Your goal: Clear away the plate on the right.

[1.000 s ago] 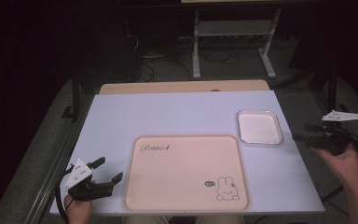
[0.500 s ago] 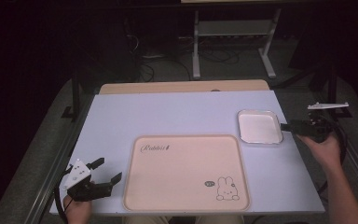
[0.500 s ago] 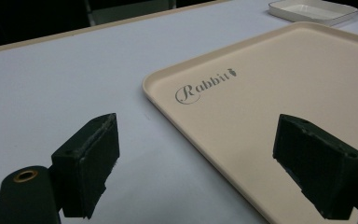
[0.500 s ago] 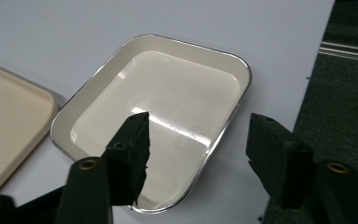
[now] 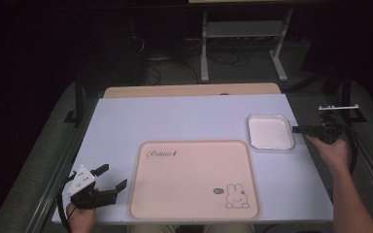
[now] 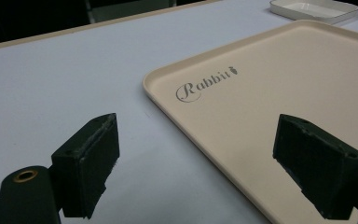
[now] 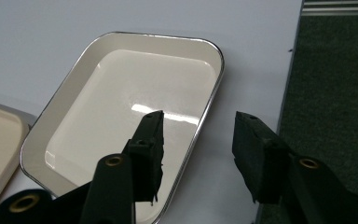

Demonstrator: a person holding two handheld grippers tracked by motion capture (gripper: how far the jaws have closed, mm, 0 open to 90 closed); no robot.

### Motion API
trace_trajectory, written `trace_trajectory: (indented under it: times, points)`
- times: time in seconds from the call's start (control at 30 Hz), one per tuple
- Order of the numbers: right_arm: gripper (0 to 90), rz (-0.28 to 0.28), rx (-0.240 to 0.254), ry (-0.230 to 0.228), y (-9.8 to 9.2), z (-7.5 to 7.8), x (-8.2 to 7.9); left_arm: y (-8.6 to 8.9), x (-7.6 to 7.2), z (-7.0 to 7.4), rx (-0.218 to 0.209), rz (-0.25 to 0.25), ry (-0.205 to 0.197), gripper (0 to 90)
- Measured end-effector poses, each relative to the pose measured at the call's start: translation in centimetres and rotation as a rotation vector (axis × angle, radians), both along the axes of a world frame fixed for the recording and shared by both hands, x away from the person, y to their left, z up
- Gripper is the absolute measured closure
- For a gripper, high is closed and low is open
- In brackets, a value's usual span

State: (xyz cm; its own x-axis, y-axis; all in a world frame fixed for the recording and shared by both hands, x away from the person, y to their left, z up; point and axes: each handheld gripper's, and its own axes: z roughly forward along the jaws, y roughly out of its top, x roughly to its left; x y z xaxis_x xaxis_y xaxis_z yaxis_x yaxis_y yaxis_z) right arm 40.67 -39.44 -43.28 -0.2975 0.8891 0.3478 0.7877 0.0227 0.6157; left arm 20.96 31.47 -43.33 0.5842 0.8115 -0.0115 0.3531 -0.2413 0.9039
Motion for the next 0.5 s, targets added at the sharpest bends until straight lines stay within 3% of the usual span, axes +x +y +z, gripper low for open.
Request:
trace_trajectory:
  times: [0.27,0.5]
  points:
    - [59.9,-0.034,0.016,0.061,0.7,-0.8,0.7,0.1,0.0,0.0,-0.004,0.001,-0.001,14.0]
    - [73.0,-0.068,0.031,0.100,1.3,-1.4,1.4,0.1,0.0,0.0,-0.003,0.000,-0.002,14.0]
